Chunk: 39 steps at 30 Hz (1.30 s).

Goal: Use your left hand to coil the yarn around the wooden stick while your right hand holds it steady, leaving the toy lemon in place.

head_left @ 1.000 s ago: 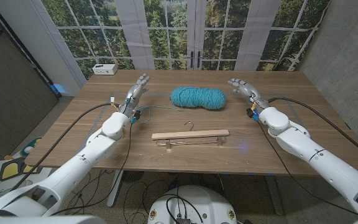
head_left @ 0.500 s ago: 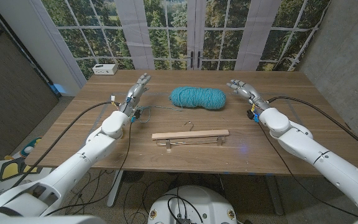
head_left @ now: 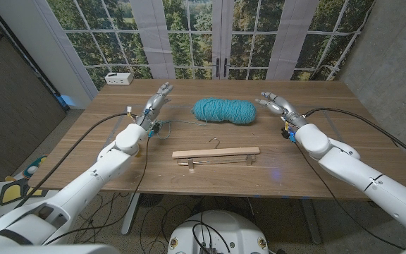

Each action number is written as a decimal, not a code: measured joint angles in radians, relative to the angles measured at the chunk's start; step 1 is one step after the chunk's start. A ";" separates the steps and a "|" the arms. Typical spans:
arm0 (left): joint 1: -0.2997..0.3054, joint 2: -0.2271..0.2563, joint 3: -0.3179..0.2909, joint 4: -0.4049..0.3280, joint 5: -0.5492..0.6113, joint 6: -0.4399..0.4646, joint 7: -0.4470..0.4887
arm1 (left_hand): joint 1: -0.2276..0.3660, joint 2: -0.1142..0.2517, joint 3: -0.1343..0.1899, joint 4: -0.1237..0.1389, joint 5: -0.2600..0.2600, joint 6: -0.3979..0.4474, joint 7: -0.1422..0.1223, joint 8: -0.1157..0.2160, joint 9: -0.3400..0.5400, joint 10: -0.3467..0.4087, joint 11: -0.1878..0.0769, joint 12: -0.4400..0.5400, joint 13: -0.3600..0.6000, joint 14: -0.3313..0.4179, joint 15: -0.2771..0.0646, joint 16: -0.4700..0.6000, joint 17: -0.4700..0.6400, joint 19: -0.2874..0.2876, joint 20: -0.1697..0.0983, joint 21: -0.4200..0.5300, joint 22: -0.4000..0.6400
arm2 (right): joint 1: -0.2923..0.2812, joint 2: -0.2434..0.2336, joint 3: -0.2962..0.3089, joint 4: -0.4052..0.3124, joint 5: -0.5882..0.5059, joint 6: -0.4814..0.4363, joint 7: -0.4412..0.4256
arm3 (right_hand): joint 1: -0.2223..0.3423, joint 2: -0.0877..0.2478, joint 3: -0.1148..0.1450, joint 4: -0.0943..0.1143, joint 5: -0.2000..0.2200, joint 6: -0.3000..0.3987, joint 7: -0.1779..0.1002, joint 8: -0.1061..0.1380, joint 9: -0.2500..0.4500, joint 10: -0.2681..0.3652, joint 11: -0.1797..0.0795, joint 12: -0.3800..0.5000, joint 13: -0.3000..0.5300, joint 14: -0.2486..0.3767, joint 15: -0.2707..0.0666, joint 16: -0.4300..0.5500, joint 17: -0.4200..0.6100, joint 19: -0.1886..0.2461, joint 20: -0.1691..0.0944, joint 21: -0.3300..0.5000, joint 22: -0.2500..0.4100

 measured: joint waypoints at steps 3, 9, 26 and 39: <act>-0.005 0.000 0.003 0.005 -0.002 -0.002 -0.011 | 0.000 0.000 0.000 0.000 0.000 0.000 0.000 0.000 0.000 0.000 0.000 0.000 0.000 0.000 0.000 0.000 0.000 0.000 0.000 0.000 0.000 | -0.016 -0.019 0.001 -0.042 -0.024 -0.028 -0.008 | 0.007 0.003 0.004 -0.004 0.000 0.000 0.000 0.000 0.000 0.009 0.002 0.000 0.000 0.007 0.000 0.000 0.000 0.000 0.000 0.000 0.000; -0.016 0.001 0.009 0.016 -0.004 -0.006 -0.031 | 0.000 0.000 0.000 0.000 0.000 0.000 0.000 0.000 0.000 0.000 0.000 0.000 0.000 0.000 0.000 0.000 0.000 0.004 0.004 0.000 0.000 | -0.040 -0.052 0.003 -0.111 -0.075 -0.096 -0.018 | 0.016 0.002 0.008 -0.008 0.000 0.005 -0.005 0.000 0.000 0.016 -0.005 0.000 0.000 0.018 -0.003 0.004 0.000 0.011 0.000 0.000 0.000; -0.035 0.003 0.023 0.023 -0.017 -0.010 -0.080 | 0.000 0.000 -0.004 -0.004 0.000 0.005 -0.005 -0.004 0.000 0.005 0.005 0.000 0.000 0.006 0.006 -0.004 0.000 0.007 0.007 -0.004 0.000 | -0.107 -0.145 0.015 -0.292 -0.177 -0.247 0.000 | 0.038 0.000 0.013 -0.021 -0.008 0.028 -0.015 0.000 0.000 0.034 -0.023 0.000 0.000 0.068 -0.022 0.017 0.000 0.030 0.020 0.000 0.000; -0.010 0.021 0.022 -0.026 -0.024 0.013 -0.084 | 0.000 0.000 -0.004 -0.004 0.000 0.011 0.000 -0.004 0.000 0.011 0.011 0.000 0.000 0.016 0.006 -0.004 0.000 0.007 0.007 -0.004 0.000 | -0.127 -0.207 0.003 -0.403 -0.261 -0.347 0.046 | 0.050 0.002 0.013 -0.020 -0.008 0.048 -0.018 0.007 0.000 0.050 -0.028 0.008 0.000 0.096 -0.032 0.025 0.000 0.046 0.025 0.000 0.005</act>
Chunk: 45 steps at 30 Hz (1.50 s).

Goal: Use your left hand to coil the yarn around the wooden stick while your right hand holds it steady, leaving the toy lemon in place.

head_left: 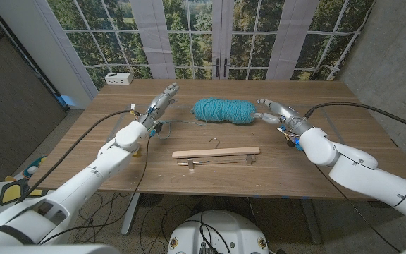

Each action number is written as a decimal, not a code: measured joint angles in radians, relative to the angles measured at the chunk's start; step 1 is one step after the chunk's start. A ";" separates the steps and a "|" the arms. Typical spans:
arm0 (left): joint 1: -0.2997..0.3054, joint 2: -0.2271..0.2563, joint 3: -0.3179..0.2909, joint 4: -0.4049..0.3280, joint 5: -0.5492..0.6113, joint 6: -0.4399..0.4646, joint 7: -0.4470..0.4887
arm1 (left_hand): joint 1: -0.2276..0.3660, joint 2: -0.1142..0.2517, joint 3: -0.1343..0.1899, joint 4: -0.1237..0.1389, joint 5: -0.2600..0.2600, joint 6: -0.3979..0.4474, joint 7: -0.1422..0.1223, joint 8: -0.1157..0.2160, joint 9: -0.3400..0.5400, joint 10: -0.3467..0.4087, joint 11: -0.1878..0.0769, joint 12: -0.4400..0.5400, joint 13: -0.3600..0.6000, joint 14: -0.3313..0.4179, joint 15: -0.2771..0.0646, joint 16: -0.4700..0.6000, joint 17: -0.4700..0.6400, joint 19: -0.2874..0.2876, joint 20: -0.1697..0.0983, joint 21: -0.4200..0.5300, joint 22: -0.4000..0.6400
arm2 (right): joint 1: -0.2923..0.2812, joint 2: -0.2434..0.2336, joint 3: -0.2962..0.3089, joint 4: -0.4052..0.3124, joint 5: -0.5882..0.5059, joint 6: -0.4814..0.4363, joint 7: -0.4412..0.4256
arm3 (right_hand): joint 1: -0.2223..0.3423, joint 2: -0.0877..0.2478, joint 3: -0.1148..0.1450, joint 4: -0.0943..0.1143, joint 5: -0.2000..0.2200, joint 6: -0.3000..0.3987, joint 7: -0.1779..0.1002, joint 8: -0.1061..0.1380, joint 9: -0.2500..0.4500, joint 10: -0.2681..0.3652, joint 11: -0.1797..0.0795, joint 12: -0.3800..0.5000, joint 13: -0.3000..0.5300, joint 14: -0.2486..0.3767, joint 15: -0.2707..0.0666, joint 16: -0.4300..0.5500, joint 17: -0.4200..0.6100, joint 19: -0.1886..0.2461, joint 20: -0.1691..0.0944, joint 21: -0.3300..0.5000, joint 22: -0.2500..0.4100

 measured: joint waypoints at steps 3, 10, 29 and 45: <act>0.007 0.004 -0.003 -0.011 -0.001 0.002 0.003 | 0.000 0.000 -0.004 -0.004 0.000 0.000 0.000 0.000 0.000 0.000 0.000 0.000 0.000 0.000 0.000 0.000 0.000 0.005 0.005 0.000 0.000 | -0.002 -0.010 -0.004 -0.018 -0.019 -0.018 0.012 | 0.000 0.000 0.000 0.000 0.000 0.004 0.002 0.000 0.000 0.007 0.000 0.000 0.000 0.009 -0.002 0.000 0.000 0.004 -0.004 0.000 0.000; 0.019 0.010 -0.007 -0.028 -0.001 0.005 0.007 | 0.000 0.000 -0.004 -0.004 0.000 0.000 0.000 0.000 0.000 0.000 0.000 0.000 0.000 0.003 0.003 0.000 0.000 0.005 0.005 -0.004 0.000 | -0.003 -0.035 -0.020 -0.067 -0.066 -0.065 0.046 | 0.009 -0.001 0.000 0.000 0.000 0.008 -0.001 0.000 0.000 0.017 -0.003 0.000 0.000 0.027 -0.009 0.007 0.005 0.011 0.000 0.000 0.000; 0.011 0.002 -0.004 -0.027 0.001 0.005 0.001 | 0.000 0.000 -0.004 -0.004 0.000 0.005 -0.005 -0.004 0.000 0.003 -0.004 -0.004 0.000 0.007 0.007 0.000 0.005 0.002 0.009 -0.008 0.000 | 0.049 -0.060 -0.107 -0.153 -0.213 -0.177 0.190 | 0.032 0.000 0.007 -0.007 0.000 0.024 -0.004 0.000 0.000 0.041 -0.008 0.000 0.000 0.048 -0.023 0.011 0.005 0.036 0.000 0.000 0.000; 0.004 -0.005 0.000 -0.013 0.001 0.005 -0.002 | 0.000 0.000 -0.008 0.000 0.000 0.005 -0.005 -0.004 0.000 0.003 -0.004 -0.004 0.000 0.007 0.007 0.000 0.005 0.002 0.009 -0.008 0.000 | 0.118 -0.036 -0.196 -0.172 -0.342 -0.233 0.345 | 0.042 0.000 0.007 -0.007 0.000 0.026 -0.006 0.000 0.000 0.048 -0.012 0.000 0.000 0.055 -0.027 0.011 0.010 0.041 -0.006 0.000 0.000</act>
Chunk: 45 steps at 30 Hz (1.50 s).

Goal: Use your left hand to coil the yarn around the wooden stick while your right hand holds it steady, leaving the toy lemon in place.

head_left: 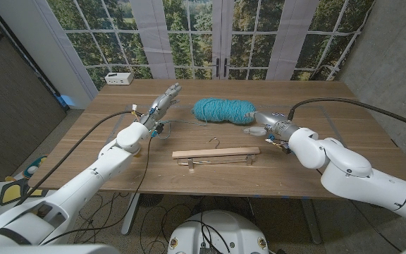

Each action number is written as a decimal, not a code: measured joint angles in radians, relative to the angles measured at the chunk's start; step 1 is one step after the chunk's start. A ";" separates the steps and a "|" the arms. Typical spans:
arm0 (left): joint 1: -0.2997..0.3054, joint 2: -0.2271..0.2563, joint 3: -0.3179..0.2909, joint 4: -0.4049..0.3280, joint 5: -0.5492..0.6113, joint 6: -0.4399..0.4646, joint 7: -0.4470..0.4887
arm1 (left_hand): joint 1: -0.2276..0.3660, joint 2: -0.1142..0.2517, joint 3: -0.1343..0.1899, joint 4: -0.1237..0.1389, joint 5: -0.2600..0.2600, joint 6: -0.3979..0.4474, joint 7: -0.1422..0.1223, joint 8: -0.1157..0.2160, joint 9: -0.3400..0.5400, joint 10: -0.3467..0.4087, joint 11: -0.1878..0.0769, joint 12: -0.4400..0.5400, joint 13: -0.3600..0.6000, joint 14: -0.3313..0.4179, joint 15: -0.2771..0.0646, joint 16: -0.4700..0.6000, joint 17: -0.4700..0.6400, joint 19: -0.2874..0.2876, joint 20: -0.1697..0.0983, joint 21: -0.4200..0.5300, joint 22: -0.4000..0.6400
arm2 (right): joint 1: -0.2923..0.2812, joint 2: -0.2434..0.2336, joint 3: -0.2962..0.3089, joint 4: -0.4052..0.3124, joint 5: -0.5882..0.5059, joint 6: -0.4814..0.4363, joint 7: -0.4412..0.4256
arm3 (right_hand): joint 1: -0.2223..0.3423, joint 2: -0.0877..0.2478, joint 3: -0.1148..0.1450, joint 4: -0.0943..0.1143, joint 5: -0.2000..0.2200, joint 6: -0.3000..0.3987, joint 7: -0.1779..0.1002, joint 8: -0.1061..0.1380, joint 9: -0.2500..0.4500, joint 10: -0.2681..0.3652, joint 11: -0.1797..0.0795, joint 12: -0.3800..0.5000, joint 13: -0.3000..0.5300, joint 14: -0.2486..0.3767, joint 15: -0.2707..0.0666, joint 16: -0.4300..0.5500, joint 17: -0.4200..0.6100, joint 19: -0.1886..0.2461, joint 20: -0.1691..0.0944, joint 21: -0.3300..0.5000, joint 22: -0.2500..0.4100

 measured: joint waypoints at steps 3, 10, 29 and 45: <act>-0.002 -0.001 0.001 0.004 -0.001 0.000 -0.002 | 0.000 0.000 0.000 0.000 0.000 0.000 0.000 0.000 0.000 0.000 0.000 0.000 0.000 0.000 0.000 0.000 0.000 0.000 0.000 0.000 0.000 | 0.010 0.005 -0.014 0.000 -0.019 -0.006 0.022 | 0.000 0.000 0.000 0.000 0.000 0.003 -0.003 0.000 0.000 0.000 0.000 0.000 0.000 0.000 0.000 0.000 0.000 0.004 0.004 0.000 0.000; -0.008 -0.005 0.003 0.014 -0.003 -0.002 -0.006 | 0.000 0.000 -0.004 -0.004 0.000 0.000 0.000 0.000 0.000 0.000 0.000 0.000 0.000 0.000 0.000 0.000 0.000 0.000 0.000 0.000 0.000 | 0.034 0.026 -0.047 0.001 -0.080 -0.028 0.092 | 0.001 0.001 0.000 0.000 0.000 0.003 -0.003 0.000 0.000 0.000 0.000 0.000 0.000 0.000 0.000 0.000 0.000 0.005 0.005 0.000 0.000; -0.019 -0.012 0.010 0.027 -0.006 -0.002 -0.017 | -0.004 0.004 -0.004 -0.004 0.000 0.000 0.000 0.000 0.000 0.000 0.000 0.000 0.000 0.000 0.000 0.000 0.000 0.000 0.000 -0.006 0.000 | 0.054 0.060 -0.095 0.005 -0.186 -0.064 0.218 | 0.009 0.001 0.000 0.000 0.000 0.016 -0.005 0.000 0.000 0.006 -0.005 0.000 0.005 0.009 0.002 0.000 0.000 0.009 0.002 0.000 0.000; -0.008 -0.007 0.010 0.013 -0.014 0.001 -0.018 | -0.004 0.004 -0.008 0.000 0.000 0.000 0.000 0.000 0.000 0.004 0.004 -0.004 0.000 0.000 0.000 0.000 0.000 0.006 0.005 -0.007 0.000 | 0.042 0.089 -0.126 0.010 -0.274 -0.079 0.291 | 0.020 0.012 -0.002 0.002 0.000 0.041 -0.005 0.005 0.000 0.026 -0.004 0.000 0.005 0.018 -0.007 0.002 0.000 0.018 0.004 -0.008 0.000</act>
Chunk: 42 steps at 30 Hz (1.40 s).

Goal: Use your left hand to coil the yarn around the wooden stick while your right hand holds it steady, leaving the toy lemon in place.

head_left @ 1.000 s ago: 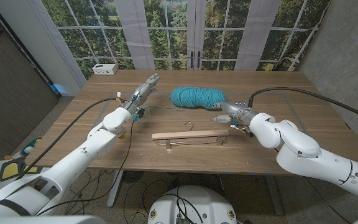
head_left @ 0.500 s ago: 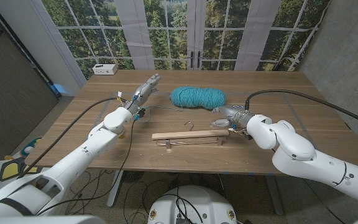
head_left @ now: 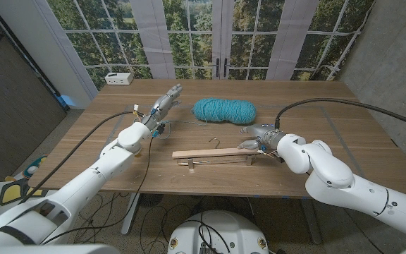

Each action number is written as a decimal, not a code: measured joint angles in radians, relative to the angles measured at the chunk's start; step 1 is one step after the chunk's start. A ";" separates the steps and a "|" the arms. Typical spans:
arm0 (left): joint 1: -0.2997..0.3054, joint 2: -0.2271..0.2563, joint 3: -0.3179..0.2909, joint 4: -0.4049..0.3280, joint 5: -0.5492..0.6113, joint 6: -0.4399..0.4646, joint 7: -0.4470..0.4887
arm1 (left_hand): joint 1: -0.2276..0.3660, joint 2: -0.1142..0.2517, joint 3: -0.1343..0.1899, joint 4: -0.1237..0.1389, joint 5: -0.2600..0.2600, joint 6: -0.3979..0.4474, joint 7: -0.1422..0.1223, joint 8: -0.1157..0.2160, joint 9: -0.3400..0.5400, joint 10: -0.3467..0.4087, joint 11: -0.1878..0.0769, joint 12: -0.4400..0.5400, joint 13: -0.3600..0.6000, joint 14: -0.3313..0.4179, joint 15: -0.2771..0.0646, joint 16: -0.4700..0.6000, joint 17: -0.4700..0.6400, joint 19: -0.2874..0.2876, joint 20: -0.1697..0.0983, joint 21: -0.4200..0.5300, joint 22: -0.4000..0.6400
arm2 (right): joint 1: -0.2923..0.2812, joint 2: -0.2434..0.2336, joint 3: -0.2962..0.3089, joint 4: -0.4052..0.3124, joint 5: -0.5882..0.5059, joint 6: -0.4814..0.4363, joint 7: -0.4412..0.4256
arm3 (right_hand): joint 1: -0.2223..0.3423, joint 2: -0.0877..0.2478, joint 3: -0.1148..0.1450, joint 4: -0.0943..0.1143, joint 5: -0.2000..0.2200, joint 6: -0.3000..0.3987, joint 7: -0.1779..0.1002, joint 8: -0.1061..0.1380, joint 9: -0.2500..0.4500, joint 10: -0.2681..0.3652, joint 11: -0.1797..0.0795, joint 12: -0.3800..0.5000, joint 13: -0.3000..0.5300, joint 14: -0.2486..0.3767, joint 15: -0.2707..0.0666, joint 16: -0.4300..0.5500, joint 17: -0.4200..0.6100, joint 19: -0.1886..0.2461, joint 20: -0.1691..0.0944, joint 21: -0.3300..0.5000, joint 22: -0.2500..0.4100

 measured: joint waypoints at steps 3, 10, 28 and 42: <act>0.002 0.002 -0.001 -0.003 0.000 0.000 0.000 | -0.005 0.005 0.000 0.000 0.000 0.000 0.000 0.000 0.000 0.000 0.000 0.000 0.000 0.000 0.000 0.000 0.000 0.000 0.000 0.000 0.000 | 0.000 0.000 0.000 0.000 -0.019 0.002 0.013 | 0.010 0.000 0.000 0.000 0.000 0.005 0.005 0.003 0.000 0.005 -0.002 0.000 0.000 0.005 -0.005 0.002 0.000 0.005 -0.005 0.000 0.000; 0.005 0.003 -0.003 -0.007 -0.002 0.002 0.000 | -0.005 0.005 0.000 0.000 0.000 0.000 0.000 -0.004 0.000 0.000 0.000 0.000 0.000 0.000 0.000 0.000 0.000 0.000 0.000 0.000 0.000 | 0.001 0.019 -0.018 0.014 -0.069 0.012 0.043 | 0.023 0.005 0.003 -0.003 0.000 0.011 0.000 0.003 0.000 0.011 -0.008 0.000 0.000 0.009 -0.009 0.002 0.000 0.014 -0.007 0.000 0.000; 0.006 0.002 -0.004 0.000 -0.007 0.005 -0.004 | -0.012 0.006 -0.004 0.004 0.000 0.000 0.000 -0.004 0.000 0.000 0.000 0.000 0.000 0.000 0.000 0.000 0.000 0.000 0.000 -0.004 0.005 | 0.007 0.092 -0.053 0.075 -0.211 0.057 0.126 | 0.119 -0.014 0.025 -0.025 0.005 0.061 0.000 0.003 0.000 0.062 -0.023 0.014 0.000 0.054 -0.032 0.002 -0.007 0.050 -0.014 0.000 0.000; -0.002 -0.002 -0.002 0.015 -0.012 0.003 -0.014 | -0.019 0.008 -0.004 0.004 0.000 0.000 0.000 -0.004 0.000 0.000 0.000 -0.007 0.000 0.000 0.000 0.000 0.000 0.000 0.000 -0.004 0.005 | -0.003 0.143 -0.058 0.124 -0.355 0.098 0.178 | 0.259 -0.040 0.051 -0.028 0.023 0.125 -0.017 0.010 0.000 0.115 -0.046 0.018 -0.001 0.114 -0.065 0.002 -0.007 0.105 -0.030 0.000 0.000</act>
